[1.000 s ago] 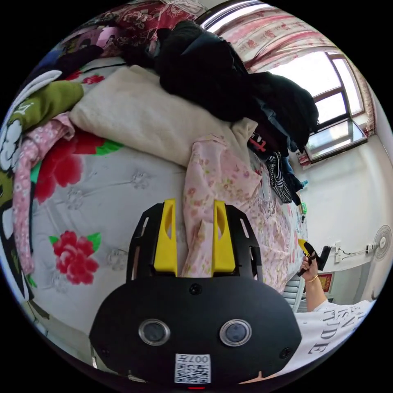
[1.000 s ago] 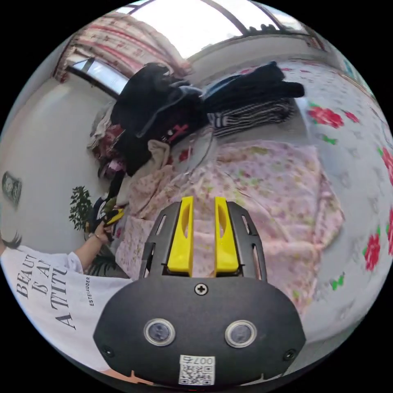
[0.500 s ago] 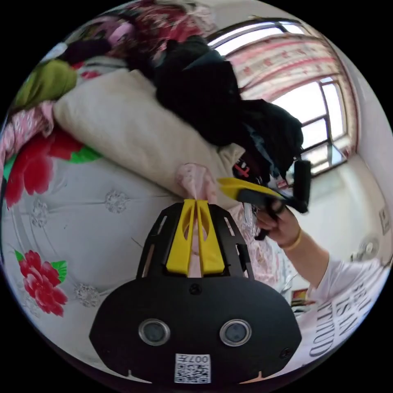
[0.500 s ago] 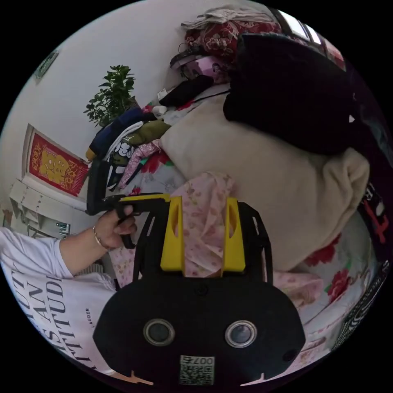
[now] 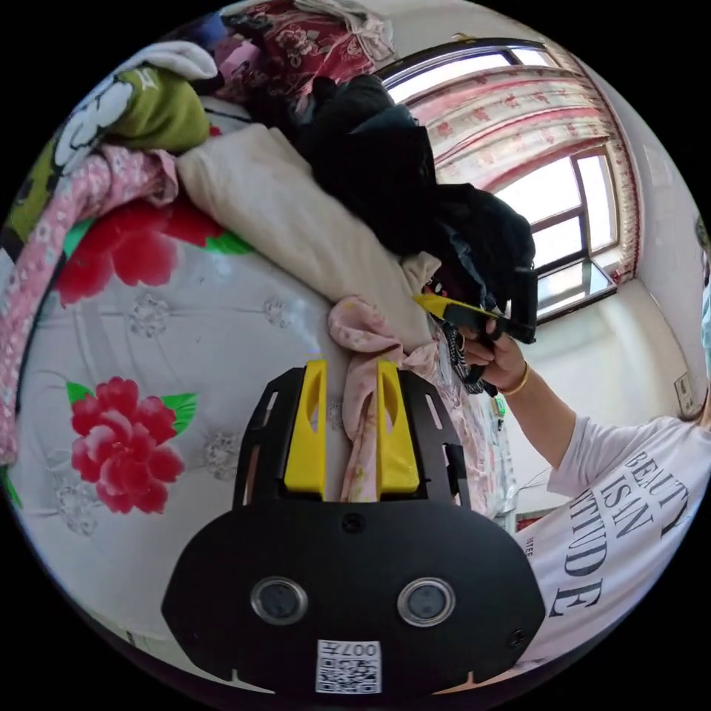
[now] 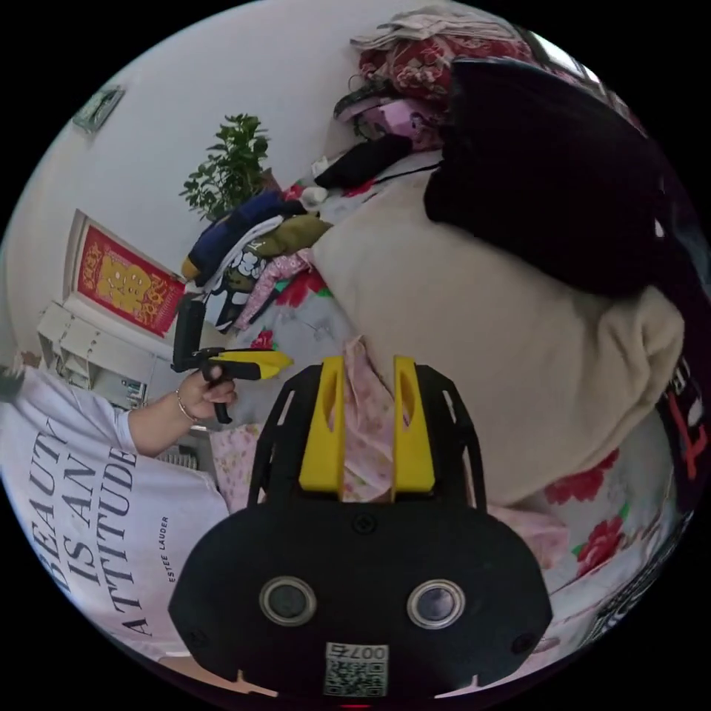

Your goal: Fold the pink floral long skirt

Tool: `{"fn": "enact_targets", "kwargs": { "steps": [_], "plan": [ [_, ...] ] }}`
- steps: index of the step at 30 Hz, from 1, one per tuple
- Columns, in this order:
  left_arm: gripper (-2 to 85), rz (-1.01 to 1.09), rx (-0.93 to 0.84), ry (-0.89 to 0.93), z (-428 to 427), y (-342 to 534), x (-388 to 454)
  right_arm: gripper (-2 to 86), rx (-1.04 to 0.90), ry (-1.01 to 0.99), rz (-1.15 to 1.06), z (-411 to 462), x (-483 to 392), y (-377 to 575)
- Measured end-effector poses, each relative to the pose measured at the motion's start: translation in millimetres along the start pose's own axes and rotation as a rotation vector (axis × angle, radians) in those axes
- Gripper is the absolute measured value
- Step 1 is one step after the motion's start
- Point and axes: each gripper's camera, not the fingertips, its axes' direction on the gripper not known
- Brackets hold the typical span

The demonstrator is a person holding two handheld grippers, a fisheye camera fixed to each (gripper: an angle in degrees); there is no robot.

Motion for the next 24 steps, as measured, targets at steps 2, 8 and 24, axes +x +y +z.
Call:
{"fn": "enact_targets", "kwargs": {
  "steps": [2,8,24],
  "plan": [
    [9.1,-0.007,-0.058,0.027,19,-7,-5,4.0,-0.071,0.009,-0.035,33,-8,-22],
    [9.4,0.035,-0.021,0.078,15,-25,1,0.3,-0.154,0.098,-0.169,72,-29,-35],
    [11.6,0.181,-0.343,0.348,58,-61,-38,-0.3,0.007,-0.019,-0.233,-5,-5,59]
  ]
}}
